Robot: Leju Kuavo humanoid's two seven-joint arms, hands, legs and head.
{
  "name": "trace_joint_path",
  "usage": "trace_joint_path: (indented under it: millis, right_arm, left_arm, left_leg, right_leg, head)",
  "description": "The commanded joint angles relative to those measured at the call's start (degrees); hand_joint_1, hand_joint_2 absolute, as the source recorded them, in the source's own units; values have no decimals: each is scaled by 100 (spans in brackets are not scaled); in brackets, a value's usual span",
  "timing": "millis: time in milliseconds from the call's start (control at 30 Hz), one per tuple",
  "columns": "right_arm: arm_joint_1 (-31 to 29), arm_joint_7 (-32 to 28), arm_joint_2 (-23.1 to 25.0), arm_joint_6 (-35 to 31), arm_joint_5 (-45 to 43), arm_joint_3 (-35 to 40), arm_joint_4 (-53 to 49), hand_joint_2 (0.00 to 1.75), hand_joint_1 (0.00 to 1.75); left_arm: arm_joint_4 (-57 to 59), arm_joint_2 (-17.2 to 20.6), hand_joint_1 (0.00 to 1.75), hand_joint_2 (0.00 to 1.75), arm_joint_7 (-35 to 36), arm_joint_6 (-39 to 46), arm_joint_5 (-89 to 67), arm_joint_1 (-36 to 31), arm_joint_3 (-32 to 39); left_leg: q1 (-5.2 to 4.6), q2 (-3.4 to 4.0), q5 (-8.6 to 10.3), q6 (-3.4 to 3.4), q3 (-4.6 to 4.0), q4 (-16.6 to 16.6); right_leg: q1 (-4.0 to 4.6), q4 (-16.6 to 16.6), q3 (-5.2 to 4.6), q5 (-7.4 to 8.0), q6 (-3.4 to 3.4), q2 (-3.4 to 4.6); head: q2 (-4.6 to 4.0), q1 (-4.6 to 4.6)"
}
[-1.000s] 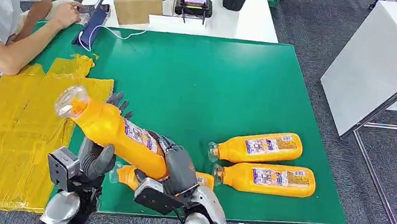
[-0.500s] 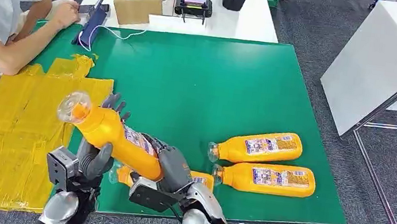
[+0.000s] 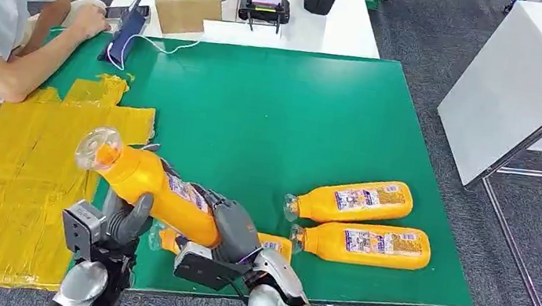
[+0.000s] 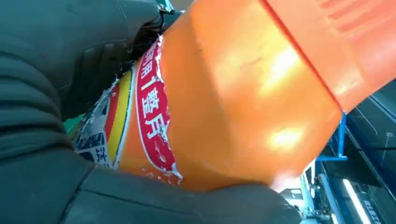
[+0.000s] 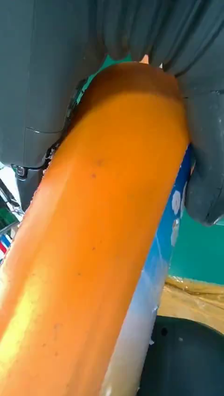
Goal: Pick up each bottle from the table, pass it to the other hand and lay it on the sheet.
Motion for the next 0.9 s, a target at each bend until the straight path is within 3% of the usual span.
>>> trace_joint_path:
  millis: [33,67,100,133,200,400,500,600,667,733,900]
  right_arm:
    - [-25,-117,-229,-108,-200,78,-153,175,175]
    - [49,-231,-222,21,-463,-23,-278,175,143]
    - [159,-347,-272,62,-715,-141,-565,175,47]
    - [271,-390,-348,-9,-808,-224,-914,175,0]
    - [479,-400,-469,42,-1069,-373,-1511,175,0]
    - [493,-362,-496,77,-1078,-379,-1590,175,0]
    - [639,-609,-496,-77,-1244,-527,-1876,175,0]
    - [1218,-713,-730,-73,-1592,-835,-2983,175,0]
    - [1464,-714,-851,-67,-1515,-930,-3317,175,0]
    - [1584,-740,-909,-46,-1451,-1024,-3467,175,0]
    - [1397,-622,-834,285,-1408,-1079,-3307,175,0]
  left_arm:
    - [253,34,175,175,-45,263,-214,-277,-107]
    - [216,60,175,175,-61,294,-244,-285,-99]
    - [132,117,175,175,-83,372,-305,-312,-64]
    - [35,186,175,175,-99,506,-417,-336,4]
    - [-123,290,175,175,-83,643,-564,-367,117]
    - [-142,304,175,175,-60,633,-563,-375,133]
    - [-144,373,175,175,-58,1042,-1102,-427,130]
    - [111,696,175,175,728,1941,-3077,-824,95]
    - [331,800,175,175,1037,1897,-3616,-1075,96]
    - [783,925,175,175,1805,2185,-5330,-1462,19]
    - [2760,1133,175,175,2974,1673,-7882,-2836,-551]
  left_leg:
    - [7,-25,-5,-4,17,-1]
    - [13,-35,-13,-7,31,2]
    - [7,-29,-5,-5,16,-2]
    - [5,-23,-2,-4,6,-1]
    - [6,-25,-3,-4,5,1]
    - [5,-22,-4,-5,8,0]
    - [16,-36,-20,-12,37,7]
    - [16,-46,-19,-11,25,12]
    - [16,-59,-20,-12,28,13]
    - [13,-64,-8,-10,23,1]
    - [10,-45,2,-7,10,1]
  right_leg:
    - [1,-5,23,-8,-7,13]
    - [4,-5,40,-16,-11,22]
    - [1,-4,21,-9,-7,10]
    - [1,-3,10,-5,-5,4]
    - [1,0,10,-7,-6,4]
    - [0,-1,14,-6,-7,11]
    - [4,2,44,-22,-17,37]
    - [5,6,38,-24,-15,19]
    - [4,9,42,-30,-16,13]
    - [4,0,37,-22,-13,-8]
    - [4,0,20,-7,-10,-6]
  head:
    - [0,2]
    - [0,2]
    - [0,2]
    - [0,0]
    - [0,2]
    - [0,0]
    - [0,2]
    - [0,2]
    - [0,4]
    - [0,0]
    - [0,2]
